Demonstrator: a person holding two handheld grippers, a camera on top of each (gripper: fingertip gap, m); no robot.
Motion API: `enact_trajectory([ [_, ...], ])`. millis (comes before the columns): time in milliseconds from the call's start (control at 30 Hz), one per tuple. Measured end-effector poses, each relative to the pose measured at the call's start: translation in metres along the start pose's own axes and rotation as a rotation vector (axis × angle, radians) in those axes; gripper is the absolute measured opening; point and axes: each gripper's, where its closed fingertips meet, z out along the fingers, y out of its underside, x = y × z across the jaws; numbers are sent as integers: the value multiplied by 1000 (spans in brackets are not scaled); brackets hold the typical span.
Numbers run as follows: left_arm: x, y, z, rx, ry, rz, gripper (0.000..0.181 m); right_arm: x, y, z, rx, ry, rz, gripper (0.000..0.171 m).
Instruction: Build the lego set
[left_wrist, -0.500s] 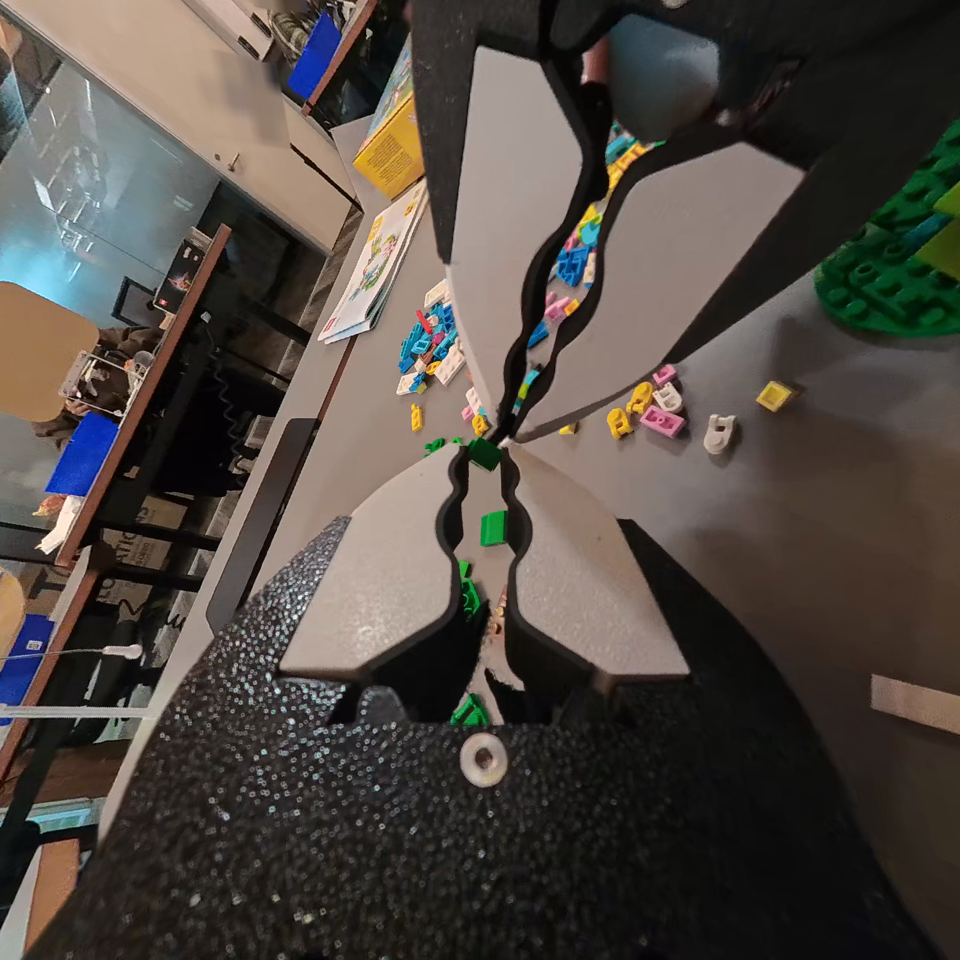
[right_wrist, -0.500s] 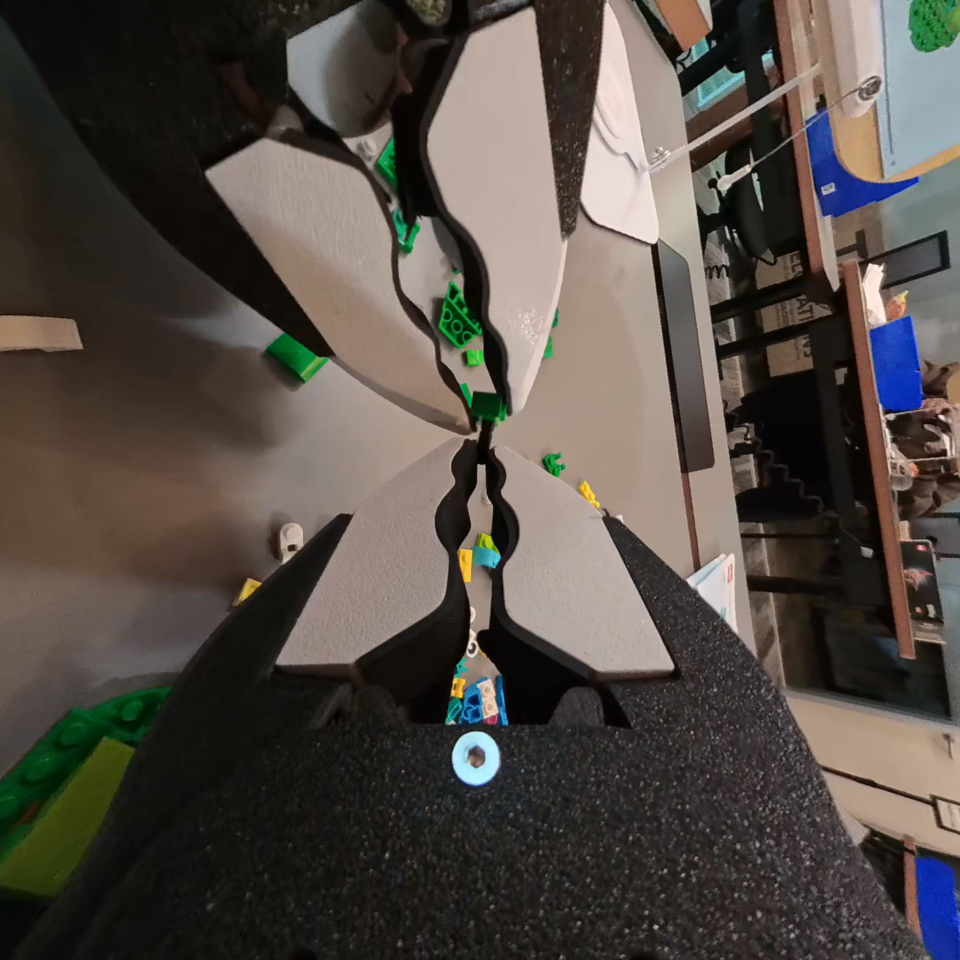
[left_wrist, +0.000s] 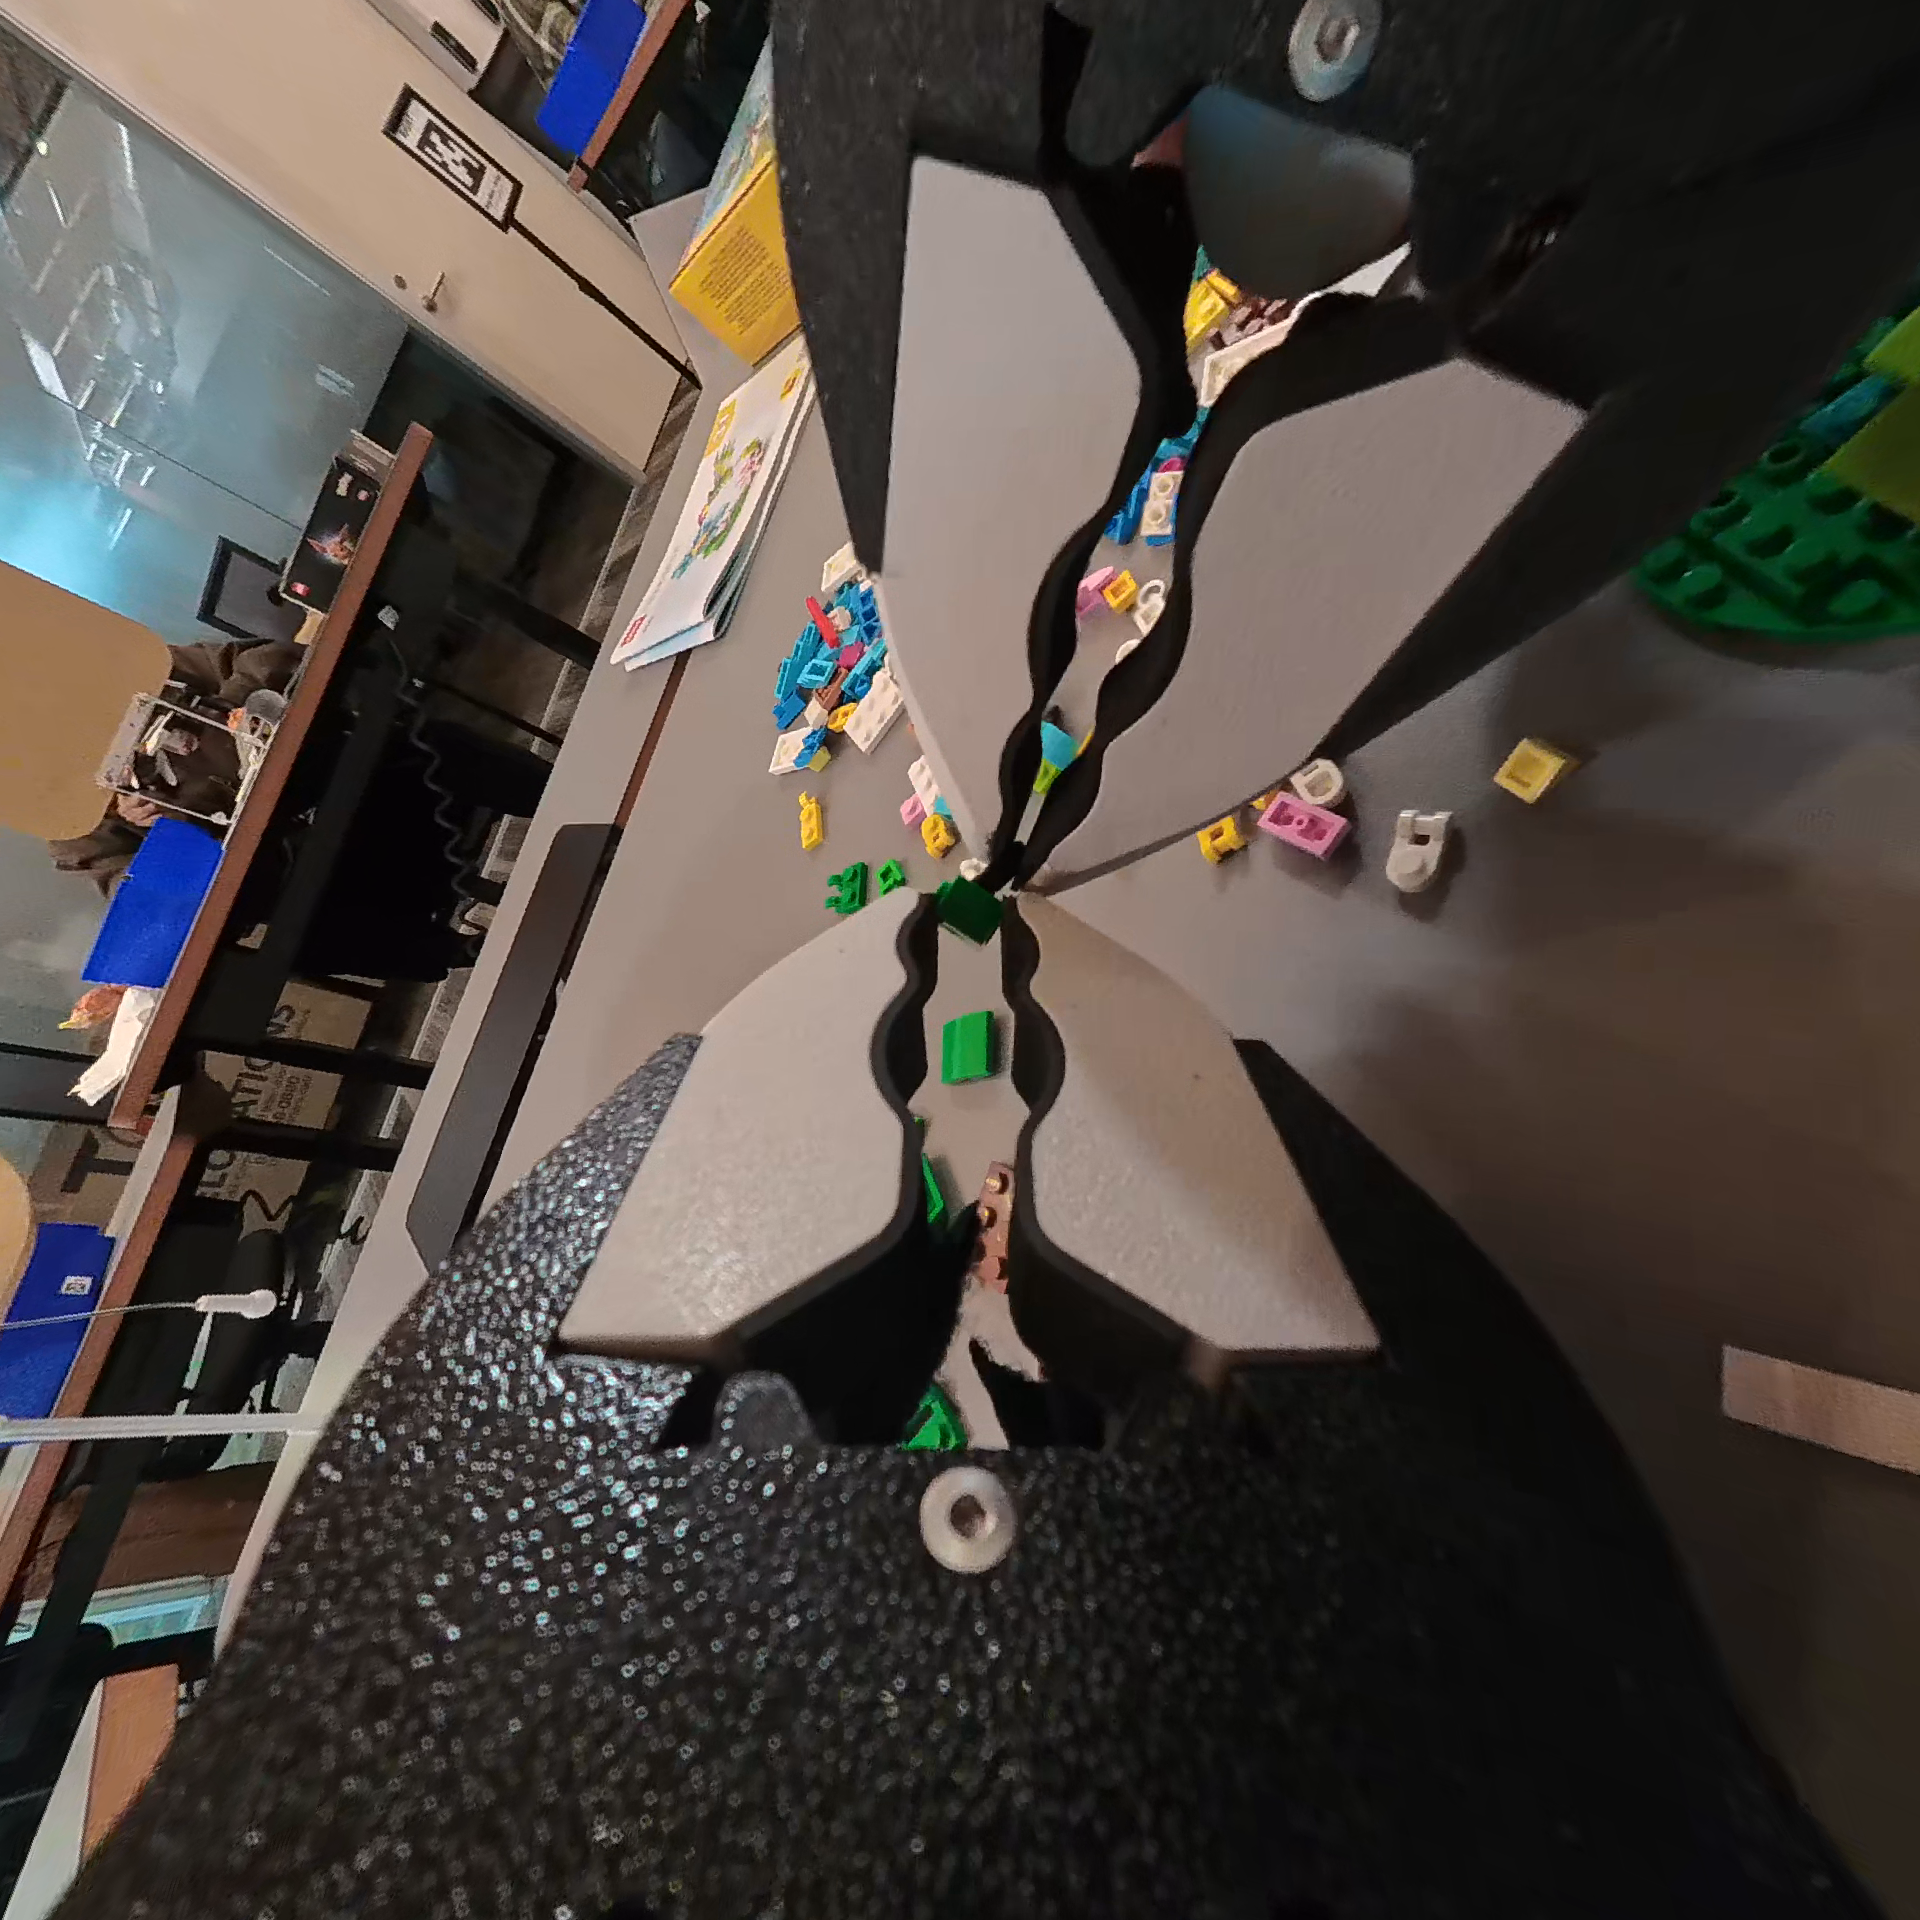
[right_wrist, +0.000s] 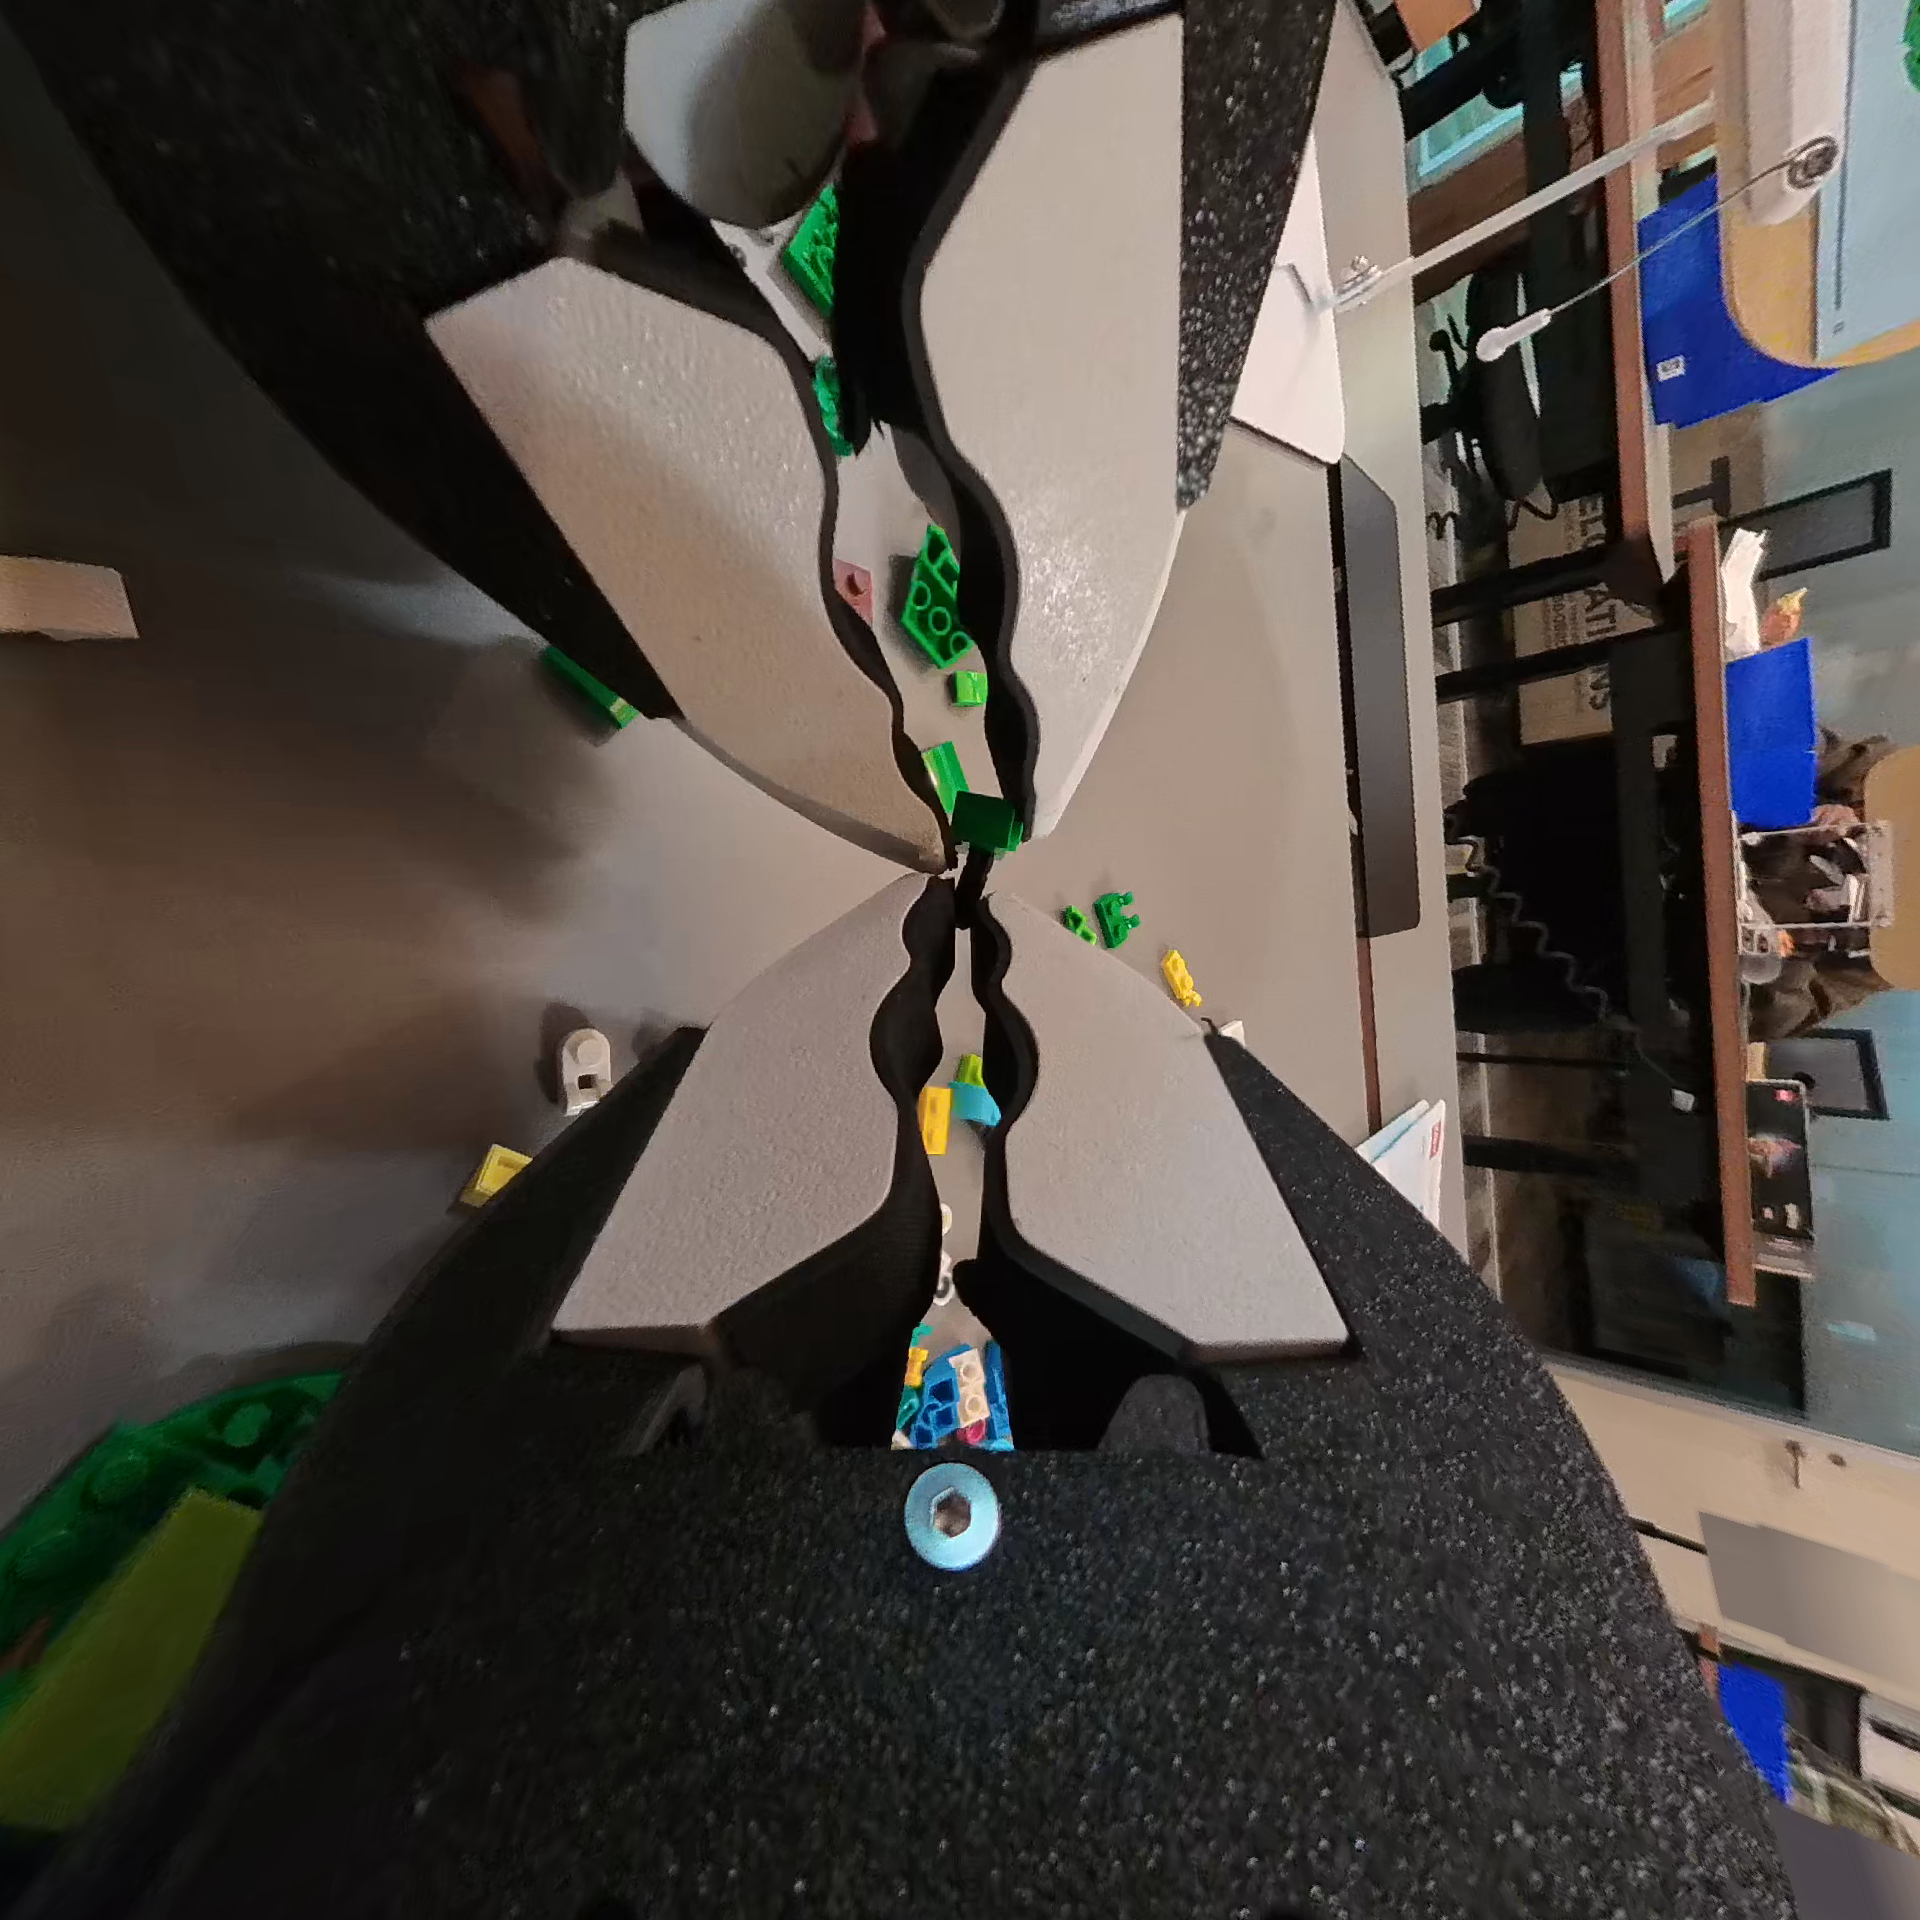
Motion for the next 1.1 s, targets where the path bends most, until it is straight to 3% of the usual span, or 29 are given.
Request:
enact_trajectory([
  [267, 8, 3, 3, -22, 23, 54, 11, -9, 4, 3, 15, -62, -11, 3],
  [567, 9, 2, 2, -29, 15, 155, 11, -14, 2, 1, 75, -174, 143, 2],
  [700, 12, 5, 3, -60, 10, 207, 11, -17, 5, 4, 31, -155, 76, 2],
  [933, 15, 8, 5, -59, 42, 172, 11, -20, 5, 6, 44, -157, 49, 3],
  [1100, 19, 11, 6, -55, 94, 102, 11, -23, 6, 8, 81, -244, 192, 3],
])
